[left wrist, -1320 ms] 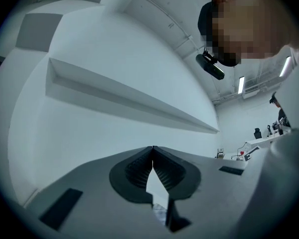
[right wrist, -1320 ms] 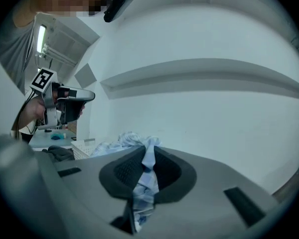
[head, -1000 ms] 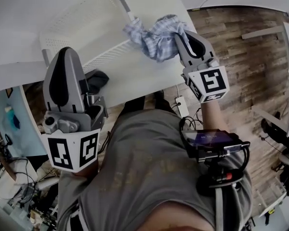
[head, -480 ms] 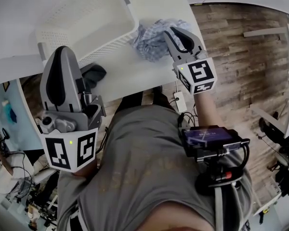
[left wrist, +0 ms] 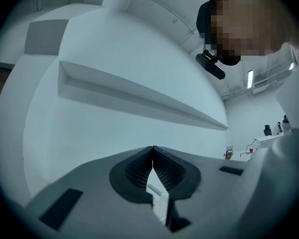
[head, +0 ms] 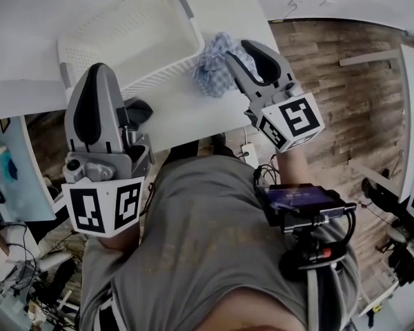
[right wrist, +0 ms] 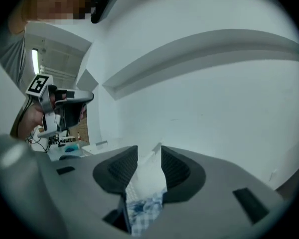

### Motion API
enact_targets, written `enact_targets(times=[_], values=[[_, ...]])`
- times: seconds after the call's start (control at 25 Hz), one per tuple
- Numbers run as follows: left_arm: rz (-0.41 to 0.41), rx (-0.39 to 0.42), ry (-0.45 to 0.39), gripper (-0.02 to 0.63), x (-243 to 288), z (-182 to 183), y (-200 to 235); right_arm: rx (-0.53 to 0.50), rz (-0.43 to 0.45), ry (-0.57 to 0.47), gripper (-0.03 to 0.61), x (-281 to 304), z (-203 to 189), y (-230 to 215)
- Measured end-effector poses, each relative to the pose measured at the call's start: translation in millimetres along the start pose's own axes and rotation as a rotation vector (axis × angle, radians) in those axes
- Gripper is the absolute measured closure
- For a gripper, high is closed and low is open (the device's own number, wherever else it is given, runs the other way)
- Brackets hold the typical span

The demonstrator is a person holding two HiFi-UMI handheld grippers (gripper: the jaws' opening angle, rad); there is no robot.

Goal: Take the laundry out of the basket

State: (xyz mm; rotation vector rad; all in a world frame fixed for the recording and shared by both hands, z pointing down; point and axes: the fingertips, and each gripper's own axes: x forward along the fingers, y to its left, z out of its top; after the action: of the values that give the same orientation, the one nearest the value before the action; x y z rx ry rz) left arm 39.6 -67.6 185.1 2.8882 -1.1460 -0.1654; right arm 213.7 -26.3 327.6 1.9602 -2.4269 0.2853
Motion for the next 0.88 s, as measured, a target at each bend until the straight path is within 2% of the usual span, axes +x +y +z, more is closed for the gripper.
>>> enact_targets(times=[0.12,0.4,0.6,0.88], values=[[0.004,-0.001,-0.012,0.604,-1.6,1.4,4.7,-0.022,0.028,-0.061,0.448,6.2,33.9,22.6],[0.051,0.004,-0.061,0.604,-1.9,5.7,23.2,-0.164,0.078,-0.157,0.542,43.5,92.0,71.8],[0.091,0.063,-0.058,0.604,-1.1,3.2,30.3,-0.197,0.153,-0.183,0.566,68.4,103.9,108.2],[0.132,0.083,-0.068,0.604,-2.1,5.7,50.9,-0.212,0.227,-0.181,0.571,96.4,107.0,137.8]])
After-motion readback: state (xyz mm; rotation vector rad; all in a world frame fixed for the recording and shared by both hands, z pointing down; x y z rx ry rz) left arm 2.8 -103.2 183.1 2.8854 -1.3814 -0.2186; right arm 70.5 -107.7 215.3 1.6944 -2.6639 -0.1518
